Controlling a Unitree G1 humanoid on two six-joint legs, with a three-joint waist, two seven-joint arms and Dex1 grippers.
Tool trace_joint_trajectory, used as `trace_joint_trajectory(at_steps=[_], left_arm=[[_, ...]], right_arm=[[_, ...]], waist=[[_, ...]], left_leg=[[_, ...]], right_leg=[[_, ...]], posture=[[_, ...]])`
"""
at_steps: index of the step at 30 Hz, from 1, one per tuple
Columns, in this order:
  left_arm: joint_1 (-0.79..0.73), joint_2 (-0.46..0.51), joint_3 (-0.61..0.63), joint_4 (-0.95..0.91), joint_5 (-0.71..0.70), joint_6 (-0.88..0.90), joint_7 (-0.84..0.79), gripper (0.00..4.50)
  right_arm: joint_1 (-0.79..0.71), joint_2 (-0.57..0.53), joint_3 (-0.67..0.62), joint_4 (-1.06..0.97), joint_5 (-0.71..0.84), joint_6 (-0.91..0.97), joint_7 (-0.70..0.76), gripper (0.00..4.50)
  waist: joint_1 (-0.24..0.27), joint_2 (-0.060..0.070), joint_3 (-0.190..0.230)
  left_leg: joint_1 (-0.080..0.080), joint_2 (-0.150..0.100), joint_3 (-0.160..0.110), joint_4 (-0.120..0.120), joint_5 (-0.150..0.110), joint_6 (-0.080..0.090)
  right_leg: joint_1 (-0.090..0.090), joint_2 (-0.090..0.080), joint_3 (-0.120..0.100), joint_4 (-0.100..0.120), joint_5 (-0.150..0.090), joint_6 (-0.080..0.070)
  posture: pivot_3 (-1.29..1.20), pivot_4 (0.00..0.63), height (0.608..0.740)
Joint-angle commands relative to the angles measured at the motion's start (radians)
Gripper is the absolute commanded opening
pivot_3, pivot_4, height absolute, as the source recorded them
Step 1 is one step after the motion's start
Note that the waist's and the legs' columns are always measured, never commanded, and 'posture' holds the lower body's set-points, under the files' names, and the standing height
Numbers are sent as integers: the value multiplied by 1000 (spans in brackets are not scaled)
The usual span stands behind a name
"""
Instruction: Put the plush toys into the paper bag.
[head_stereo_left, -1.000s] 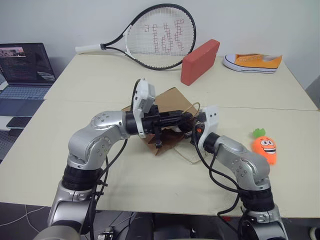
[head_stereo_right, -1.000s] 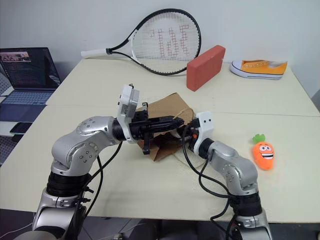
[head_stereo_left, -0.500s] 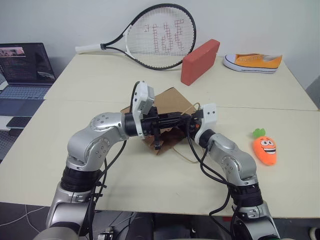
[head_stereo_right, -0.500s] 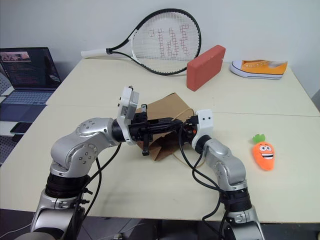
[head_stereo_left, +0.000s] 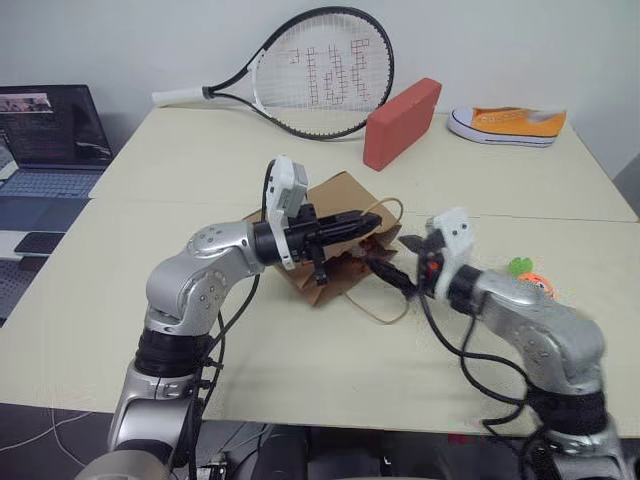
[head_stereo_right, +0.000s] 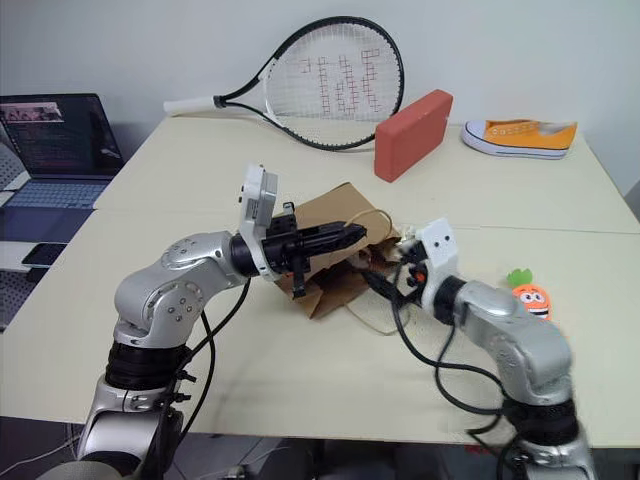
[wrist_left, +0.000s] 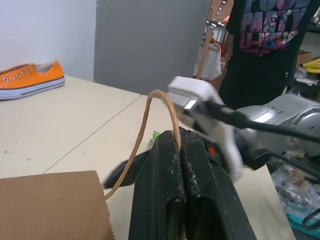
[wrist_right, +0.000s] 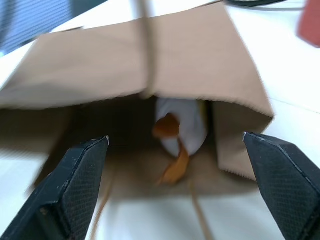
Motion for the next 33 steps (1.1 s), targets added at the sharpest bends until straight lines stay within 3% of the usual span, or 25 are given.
trace_joint_trajectory(at_steps=[1,3,7,16,23,28,33], left_arm=[[-20,-7,2,-7,5,-28,-3,0],[-18,-11,-2,1,14,-37,-10,0],[-15,-23,-12,11,28,-59,-14,0],[2,-57,-32,3,43,-89,-6,0],[12,-60,-39,1,51,-102,-8,0],[15,-61,-39,-5,52,-101,-6,0],[19,-61,-40,-10,53,-97,-4,0]], right_arm=[[34,-128,-133,-95,73,2,93,4479],[97,-243,-192,-95,15,-82,142,4479],[250,-344,-332,-61,-62,-208,181,4479],[669,-399,-496,2,-260,-614,383,4479],[794,-383,-485,122,-388,-829,418,4479],[777,-363,-436,204,-453,-904,381,4479],[705,-344,-346,296,-536,-925,313,2849]], waist=[[1,0,0],[3,0,0],[5,-1,0],[3,-1,0],[2,-1,0],[3,-1,1],[2,-2,1]], left_leg=[[0,0,0,0,0,0],[0,0,0,0,0,0],[-1,0,1,0,0,0],[0,0,2,1,0,0],[1,0,3,2,0,0],[1,0,3,2,0,0],[1,0,3,2,0,0]], right_leg=[[0,0,0,0,0,0],[0,0,0,-1,-1,-2],[0,0,0,-1,-3,-5],[1,0,1,-1,-2,-2],[2,0,2,-2,-3,-4],[2,0,3,-2,-3,-4],[2,0,3,-2,-3,-4]], posture=[[0,150,740],[0,150,740],[0,150,740],[0,150,740],[0,150,740],[0,150,740],[0,150,740]])
